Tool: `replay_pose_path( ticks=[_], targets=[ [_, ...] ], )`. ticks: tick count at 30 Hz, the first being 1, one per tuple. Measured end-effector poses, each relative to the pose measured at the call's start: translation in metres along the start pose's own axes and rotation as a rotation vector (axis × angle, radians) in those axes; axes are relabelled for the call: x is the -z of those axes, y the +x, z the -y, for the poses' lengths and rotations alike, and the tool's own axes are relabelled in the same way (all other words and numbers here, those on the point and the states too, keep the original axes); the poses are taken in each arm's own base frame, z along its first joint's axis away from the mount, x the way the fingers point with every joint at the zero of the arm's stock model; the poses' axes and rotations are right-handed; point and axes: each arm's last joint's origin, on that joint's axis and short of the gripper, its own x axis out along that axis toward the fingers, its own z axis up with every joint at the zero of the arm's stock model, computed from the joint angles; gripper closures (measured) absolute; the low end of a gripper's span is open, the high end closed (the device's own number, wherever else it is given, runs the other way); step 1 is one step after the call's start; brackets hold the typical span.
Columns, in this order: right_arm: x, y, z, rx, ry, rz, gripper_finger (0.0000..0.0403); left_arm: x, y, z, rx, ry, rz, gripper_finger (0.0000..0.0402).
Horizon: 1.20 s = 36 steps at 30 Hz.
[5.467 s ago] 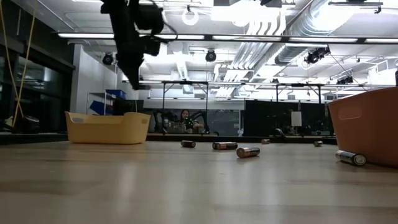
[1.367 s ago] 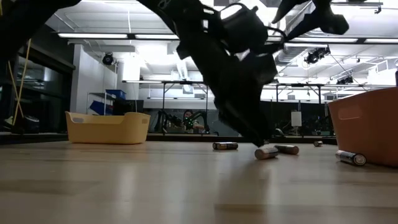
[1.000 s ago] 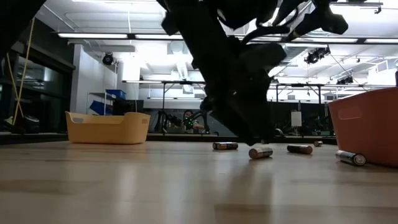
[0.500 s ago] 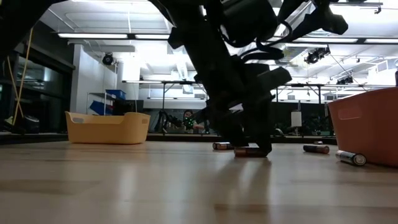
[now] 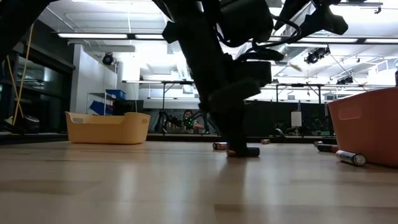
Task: Sort batteries
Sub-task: Put the black battery into the yellow bin
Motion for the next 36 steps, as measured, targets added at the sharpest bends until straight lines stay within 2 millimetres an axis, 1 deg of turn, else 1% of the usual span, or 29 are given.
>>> replay_pose_path(
  ticks=[4, 7, 10, 13, 15, 17, 21, 23, 25, 27, 29, 32, 34, 36],
  targets=[
    [-0.001, 0.000, 0.001, 0.014, 0.000, 0.026, 0.0196, -0.001, -0.019, -0.009, 0.040, 0.086, -0.014, 0.0372],
    [-0.001, 0.000, 0.001, 0.025, -0.001, 0.048, 0.0196, -0.008, -0.046, -0.021, 0.035, 0.106, 0.047, 0.0372],
    [-0.002, 0.000, 0.001, 0.032, -0.002, 0.064, 0.0196, -0.001, -0.070, -0.040, -0.013, 0.083, 0.099, 0.0372],
    [-0.002, 0.000, 0.002, 0.035, -0.003, 0.067, 0.0196, 0.020, -0.088, -0.063, -0.074, 0.016, 0.128, 0.0372],
    [-0.002, 0.000, 0.002, 0.039, -0.003, 0.074, 0.0196, 0.036, -0.107, -0.080, -0.131, -0.060, 0.177, 0.0372],
    [-0.002, 0.000, 0.002, 0.044, -0.004, 0.084, 0.0196, 0.058, -0.122, -0.097, -0.196, -0.138, 0.197, 0.0372],
    [-0.003, 0.000, 0.002, 0.051, 0.001, 0.100, 0.0196, 0.108, -0.139, -0.130, -0.333, -0.318, 0.179, 0.0372],
    [-0.003, 0.000, 0.002, 0.052, 0.007, 0.104, 0.0196, 0.128, -0.151, -0.146, -0.382, -0.423, 0.212, 0.0372],
    [-0.003, 0.000, 0.002, 0.054, 0.023, 0.113, 0.0196, 0.147, -0.158, -0.161, -0.419, -0.497, 0.210, 0.0372],
    [-0.004, 0.000, 0.002, 0.053, 0.031, 0.117, 0.0196, 0.165, -0.159, -0.172, -0.455, -0.533, 0.166, 0.0372],
    [-0.004, 0.000, 0.002, 0.052, 0.034, 0.118, 0.0196, 0.177, -0.159, -0.183, -0.479, -0.569, 0.120, 0.0372],
    [-0.004, 0.000, 0.002, 0.050, 0.053, 0.119, 0.0196, 0.191, -0.153, -0.195, -0.467, -0.577, 0.035, 0.0372],
    [-0.004, 0.000, 0.002, 0.049, 0.063, 0.119, 0.0196, 0.195, -0.150, -0.200, -0.458, -0.609, 0.021, 0.0371],
    [-0.004, 0.000, 0.002, 0.048, 0.069, 0.119, 0.0196, 0.197, -0.149, -0.205, -0.452, -0.643, 0.022, 0.0344]
  ],
)
